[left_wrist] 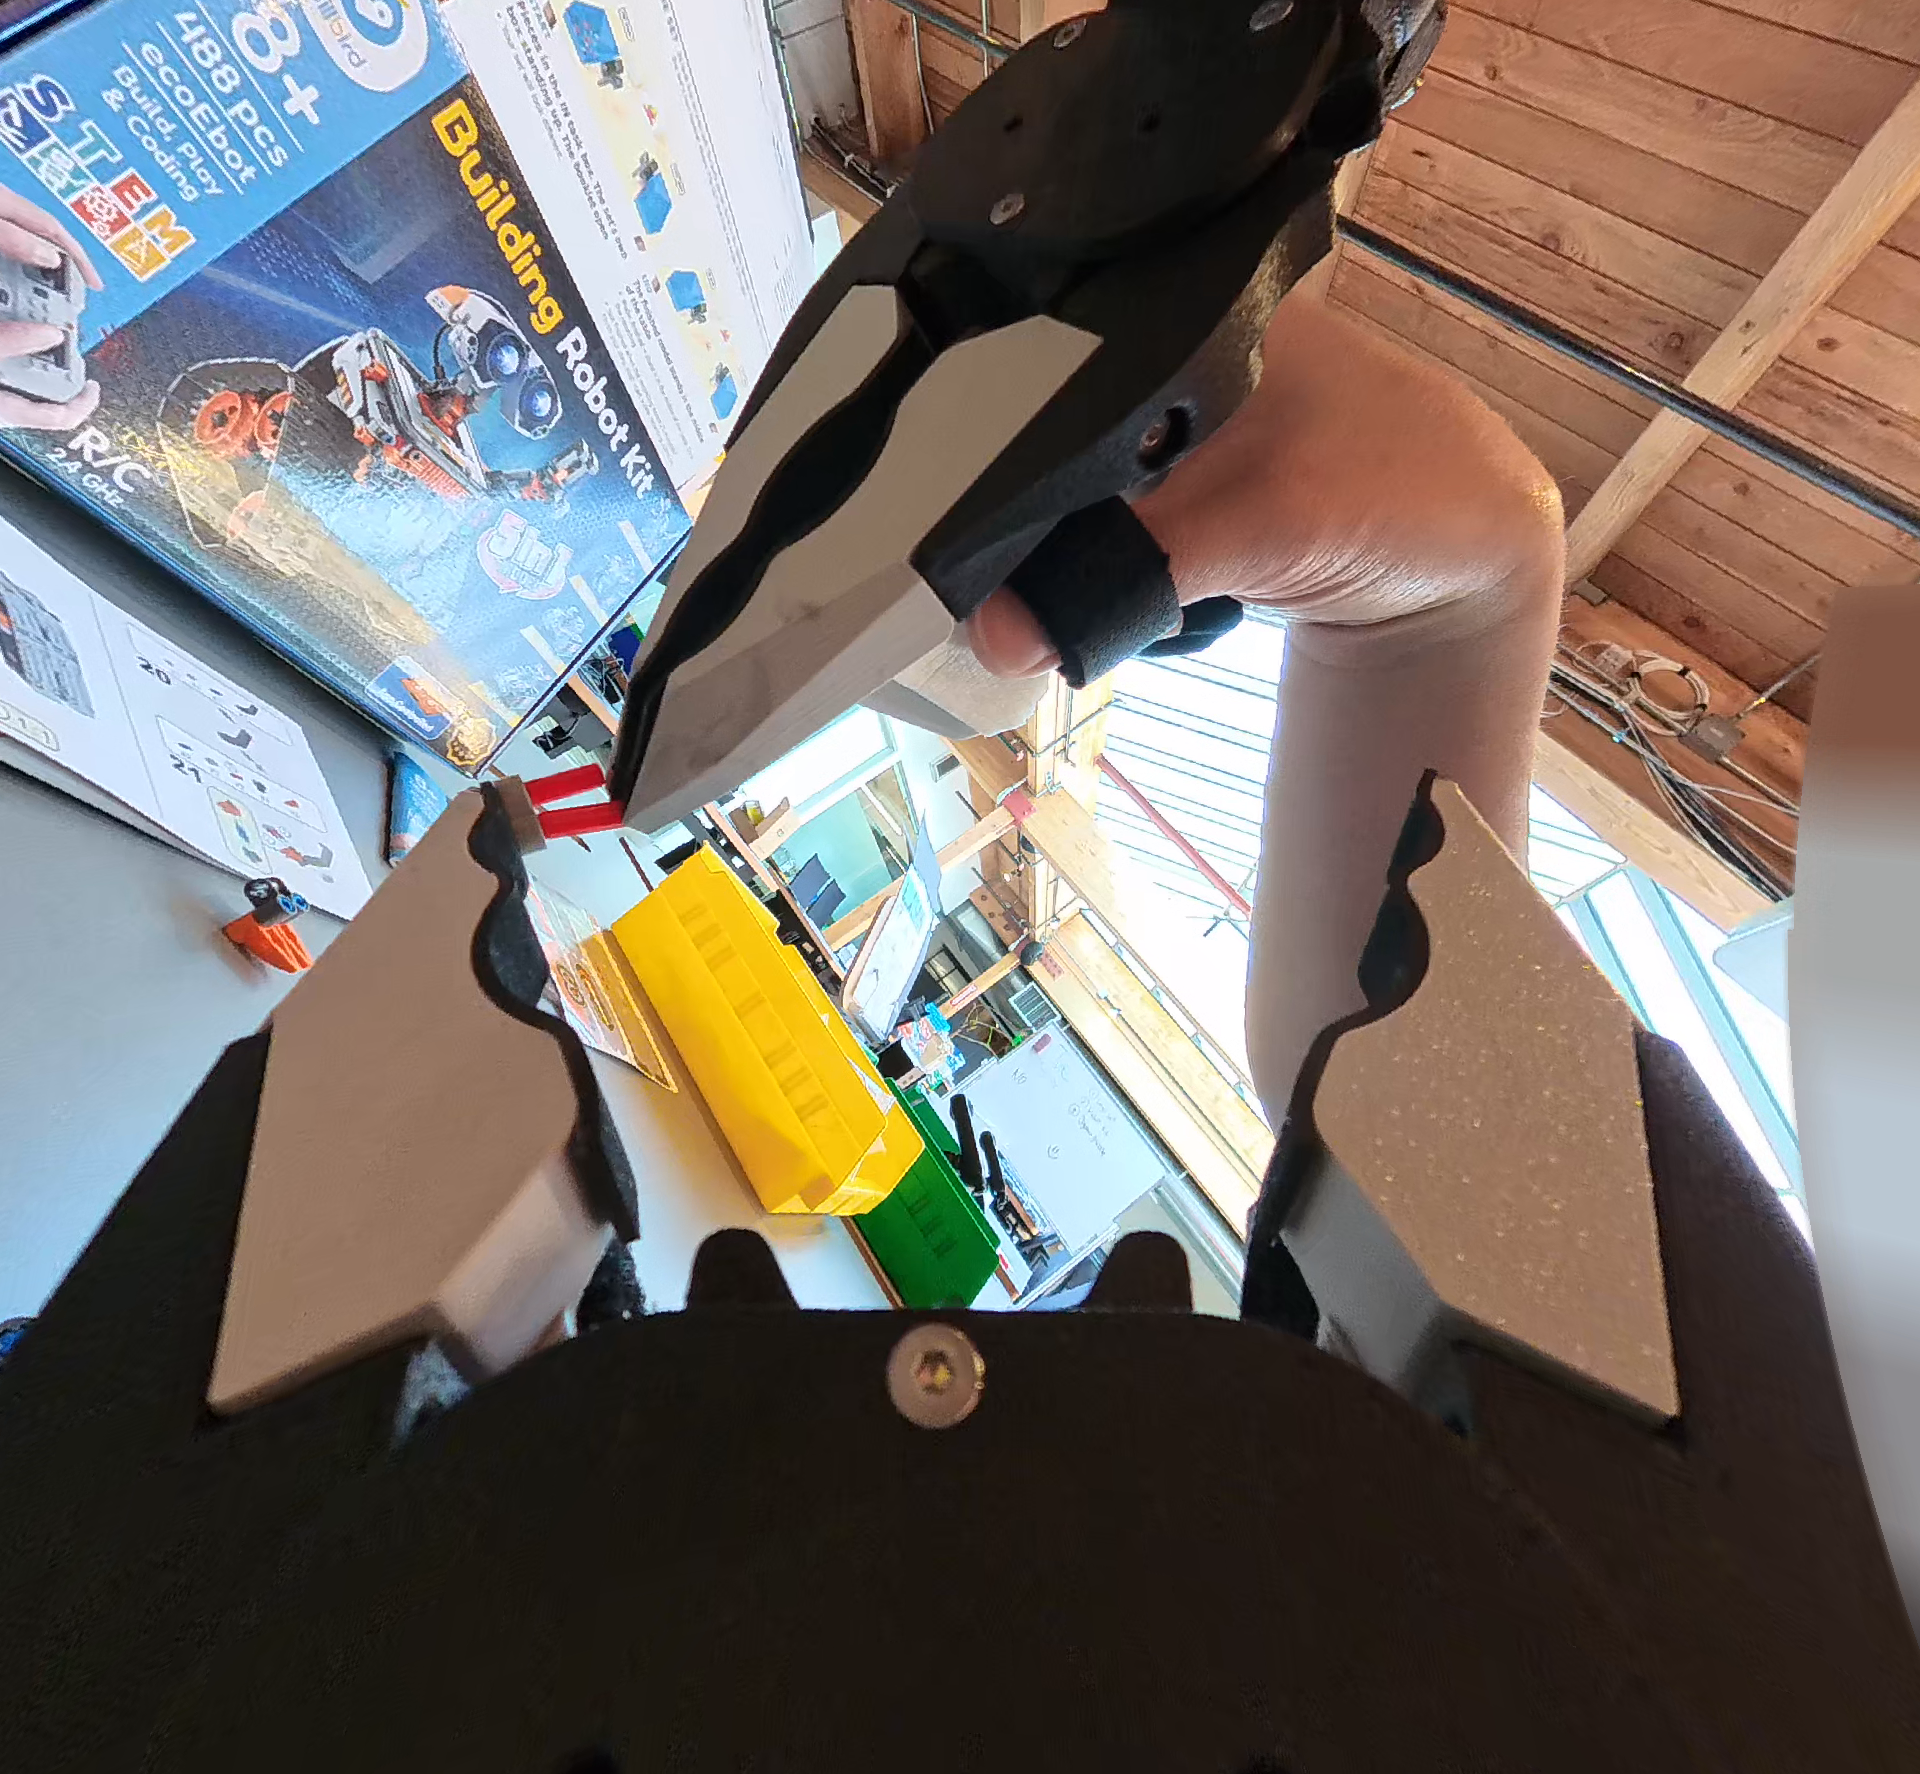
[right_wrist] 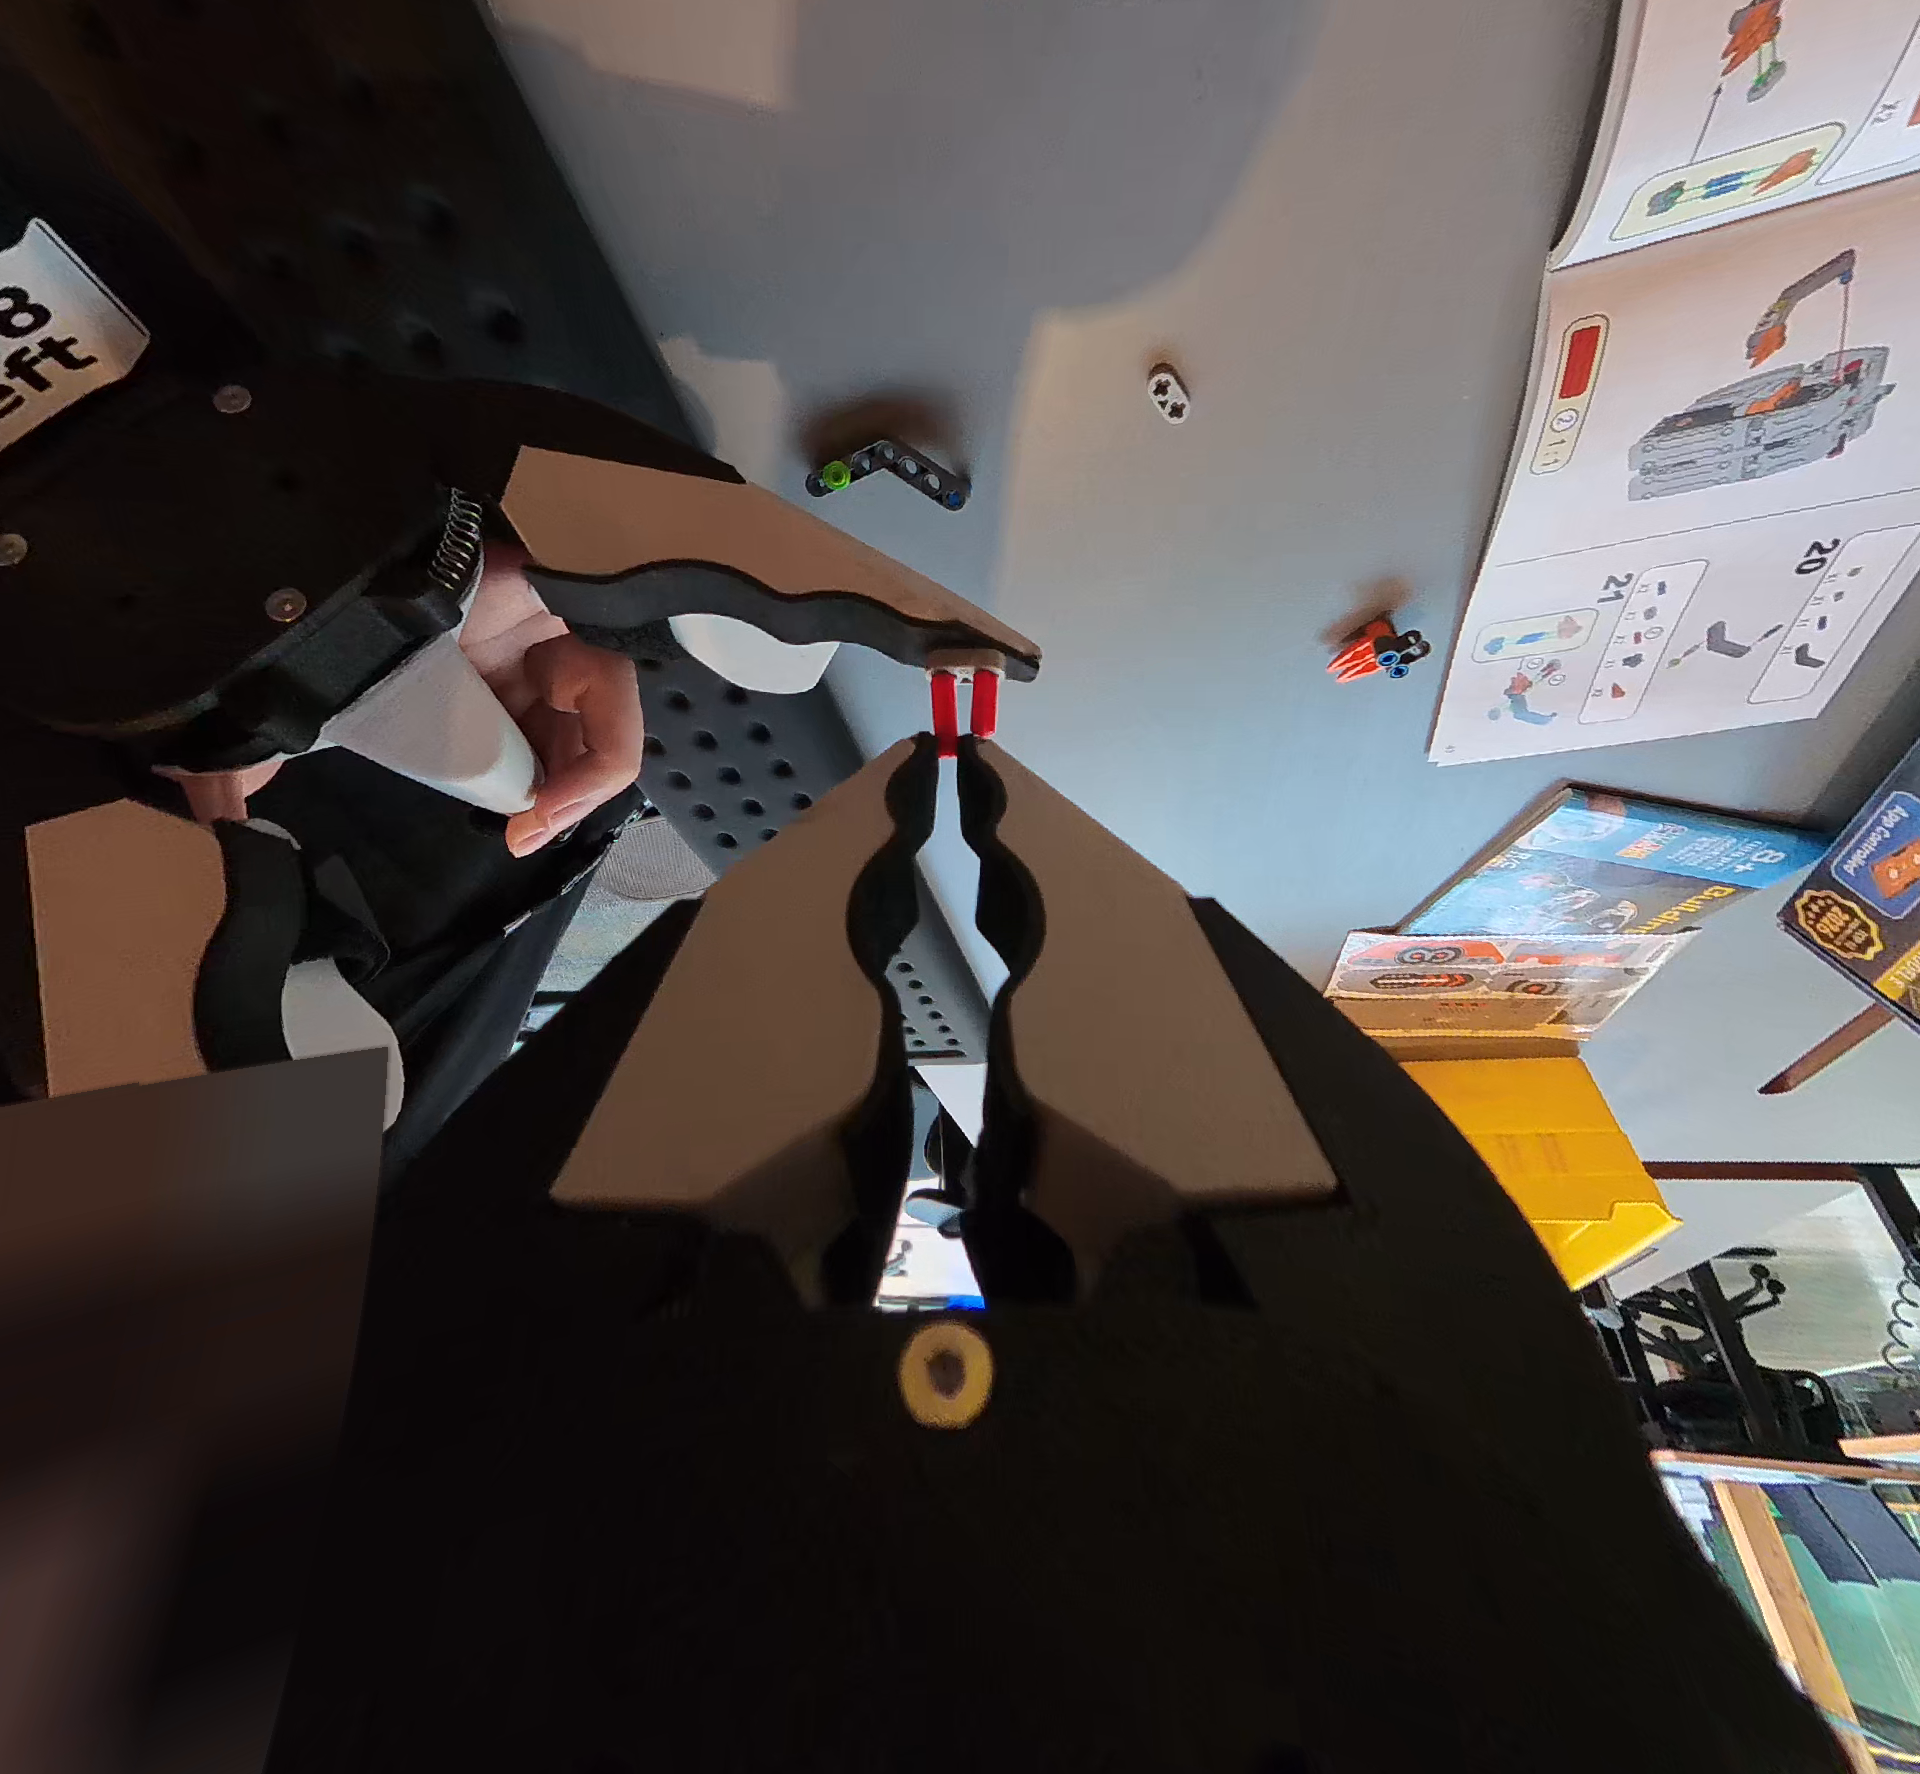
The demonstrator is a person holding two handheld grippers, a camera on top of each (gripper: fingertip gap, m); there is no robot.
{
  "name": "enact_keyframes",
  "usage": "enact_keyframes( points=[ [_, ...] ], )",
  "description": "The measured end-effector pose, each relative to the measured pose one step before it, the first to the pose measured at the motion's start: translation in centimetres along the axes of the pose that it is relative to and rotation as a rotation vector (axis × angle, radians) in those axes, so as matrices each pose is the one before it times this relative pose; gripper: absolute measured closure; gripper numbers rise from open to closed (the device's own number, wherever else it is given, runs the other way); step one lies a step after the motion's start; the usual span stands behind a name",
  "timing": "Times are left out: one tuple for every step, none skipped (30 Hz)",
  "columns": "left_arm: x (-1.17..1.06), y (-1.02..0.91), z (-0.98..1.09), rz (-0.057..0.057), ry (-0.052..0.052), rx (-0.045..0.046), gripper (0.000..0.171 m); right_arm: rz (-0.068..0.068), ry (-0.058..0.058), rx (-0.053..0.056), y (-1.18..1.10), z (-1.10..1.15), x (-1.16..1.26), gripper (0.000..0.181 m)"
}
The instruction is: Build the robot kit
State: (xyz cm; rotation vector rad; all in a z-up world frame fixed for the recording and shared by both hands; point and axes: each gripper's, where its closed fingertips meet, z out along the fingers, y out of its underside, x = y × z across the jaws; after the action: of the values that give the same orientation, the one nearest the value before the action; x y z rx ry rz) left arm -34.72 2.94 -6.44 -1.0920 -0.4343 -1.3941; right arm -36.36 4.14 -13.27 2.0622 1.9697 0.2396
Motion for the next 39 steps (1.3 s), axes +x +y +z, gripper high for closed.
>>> enact_keyframes(
  points=[
    [0.004, -0.025, -0.003, -0.0005, 0.0003, 0.0005, 0.014, 0.0016, 0.0043, -0.0043, 0.026, 0.011, 0.051, 0.178],
    [0.003, -0.038, -0.007, -0.0006, 0.0004, 0.0018, 0.014, -0.0001, 0.002, -0.0026, -0.001, 0.002, 0.009, 0.178],
    [0.008, -0.015, -0.005, -0.0001, -0.0003, 0.00029, 0.014, 0.0001, 0.0007, -0.0004, -0.004, -0.006, 0.009, 0.178],
    [0.009, 0.007, -0.015, 0.0022, 0.0004, -0.00046, 0.014, 0.0021, -0.0011, -0.003, 0.032, 0.006, -0.008, 0.178],
    [0.019, 0.025, 0.003, 0.0029, 0.001, -0.00082, 0.014, 0.0, 0.0002, -0.0032, 0.035, 0.004, 0.024, 0.178],
    [-0.019, 0.017, 0.014, 0.0028, -0.0014, -0.00042, 0.014, 0.0007, 0.0012, 0.0026, -0.076, 0.003, 0.039, 0.178],
    [-0.072, 0.019, 0.009, 0.0025, -0.0047, -0.00031, 0.014, 0.0026, 0.0006, 0.0, -0.033, 0.029, 0.022, 0.178],
    [-0.032, 0.018, 0.009, 0.0022, -0.0015, -0.00105, 0.014, 0.0013, 0.0014, -0.0052, 0.04, 0.058, 0.017, 0.178],
    [-0.029, 0.027, 0.01, -0.0009, -0.0025, -0.00076, 0.014, -0.0013, 0.0023, -0.0023, -0.03, 0.05, -0.005, 0.178],
    [-0.082, 0.011, 0.003, -0.0016, -0.0047, -0.00053, 0.014, -0.0029, 0.0048, -0.0018, -0.03, 0.037, 0.008, 0.178],
    [-0.052, -0.002, 0.005, -0.0006, -0.0031, 0.00029, 0.014, -0.0024, 0.0057, -0.0019, -0.028, 0.035, 0.018, 0.178],
    [-0.057, -0.039, 0.001, -0.0019, -0.0042, 0.00175, 0.014, -0.0015, 0.0063, 0.0004, -0.069, 0.016, 0.017, 0.178],
    [-0.065, -0.043, -0.015, -0.0004, -0.0036, 0.00175, 0.014, -0.0027, 0.0078, 0.0011, -0.085, 0.009, 0.025, 0.178],
    [-0.066, -0.039, -0.01, 0.0003, -0.0029, 0.00132, 0.014, -0.0018, 0.009, 0.0015, -0.091, 0.011, 0.037, 0.178],
    [-0.071, -0.035, -0.013, -0.0014, -0.002, 0.00168, 0.014, -0.003, 0.0046, 0.0009, -0.083, 0.007, -0.026, 0.178],
    [-0.061, -0.044, -0.016, -0.0024, -0.0017, 0.00164, 0.014, -0.0026, 0.005, -0.0014, -0.052, 0.022, -0.022, 0.178],
    [-0.058, -0.01, -0.013, -0.0027, -0.001, 0.00068, 0.014, -0.0027, 0.0068, -0.0013, -0.053, 0.02, 0.034, 0.178],
    [-0.082, -0.019, -0.008, -0.0037, -0.0031, 0.00129, 0.013, -0.003, 0.0064, 0.0033, -0.104, 0.014, 0.02, 0.178],
    [-0.099, -0.007, -0.004, -0.0023, -0.0038, 0.00008, 0.014, -0.0013, 0.0044, 0.006, -0.127, -0.015, 0.009, 0.178],
    [-0.072, -0.012, -0.017, -0.002, -0.002, -0.00015, 0.014, 0.0009, 0.0024, 0.0064, -0.118, -0.028, 0.005, 0.178],
    [-0.031, -0.027, -0.017, -0.0034, 0.0003, 0.00025, 0.014, -0.0006, 0.0002, 0.005, -0.086, -0.044, -0.024, 0.178],
    [-0.019, -0.036, -0.015, -0.0043, 0.0014, 0.00115, 0.014, -0.0023, 0.0034, 0.0053, -0.078, -0.048, 0.032, 0.178],
    [-0.004, -0.008, -0.005, -0.0028, 0.0011, -0.00028, 0.014, -0.001, 0.0029, 0.0061, -0.096, -0.055, 0.026, 0.178],
    [0.003, 0.014, 0.01, -0.0028, 0.0011, -0.00089, 0.014, -0.0013, 0.0017, 0.0042, -0.06, -0.034, 0.013, 0.178],
    [-0.003, -0.014, 0.005, -0.0036, 0.0007, 0.00076, 0.014, -0.0027, 0.0013, 0.004, -0.043, -0.01, -0.003, 0.178],
    [0.0, -0.014, 0.005, -0.0037, 0.0008, 0.00078, 0.014, -0.0022, 0.0003, 0.0037, -0.036, 0.01, 0.0, 0.178],
    [0.039, -0.001, -0.005, -0.0046, 0.0038, 0.00006, 0.014, -0.0025, 0.0, 0.0119, -0.148, -0.016, -0.023, 0.178],
    [0.049, 0.006, -0.011, -0.0058, 0.0044, -0.00022, 0.014, -0.0014, -0.0021, 0.0153, -0.175, -0.029, -0.06, 0.178],
    [0.061, -0.021, -0.016, -0.0078, 0.0062, 0.00169, 0.014, -0.0018, -0.0026, 0.0047, 0.02, -0.016, -0.064, 0.178],
    [0.017, -0.048, -0.031, -0.0088, 0.0031, 0.00363, 0.014, -0.0051, -0.0003, -0.0005, 0.113, 0.025, -0.018, 0.178],
    [-0.009, -0.08, -0.031, -0.0101, 0.0019, 0.00553, 0.014, -0.0036, -0.0004, 0.0055, 0.01, 0.021, -0.001, 0.178],
    [-0.001, -0.061, -0.03, -0.0103, 0.0037, 0.00403, 0.014, -0.0003, -0.0003, 0.01, -0.073, 0.014, 0.038, 0.178],
    [-0.015, -0.022, -0.029, -0.0067, 0.0035, 0.00129, 0.014, -0.0002, 0.0003, 0.0075, -0.028, 0.031, 0.035, 0.178],
    [-0.062, -0.099, -0.054, -0.0063, -0.0002, 0.00482, 0.014, -0.0017, -0.0032, 0.0025, 0.05, 0.049, -0.024, 0.178],
    [-0.051, -0.076, -0.037, -0.0081, 0.0008, 0.00333, 0.014, -0.0032, -0.0007, 0.0006, 0.053, 0.05, 0.013, 0.178],
    [-0.042, -0.065, -0.032, -0.0105, 0.0026, 0.00338, 0.014, -0.0017, -0.0008, 0.0043, 0.0, 0.034, 0.02, 0.178],
    [-0.04, -0.105, -0.036, -0.0127, 0.0026, 0.00591, 0.014, 0.0005, -0.0029, 0.0041, -0.028, 0.035, -0.014, 0.178],
    [-0.013, -0.11, -0.031, -0.0153, 0.0025, 0.00587, 0.014, -0.0027, -0.0001, 0.0041, -0.045, 0.021, -0.002, 0.178],
    [-0.003, -0.08, -0.021, -0.0123, 0.0033, 0.00367, 0.014, -0.0052, 0.0014, 0.0042, -0.024, 0.008, -0.005, 0.178]
  ],
)
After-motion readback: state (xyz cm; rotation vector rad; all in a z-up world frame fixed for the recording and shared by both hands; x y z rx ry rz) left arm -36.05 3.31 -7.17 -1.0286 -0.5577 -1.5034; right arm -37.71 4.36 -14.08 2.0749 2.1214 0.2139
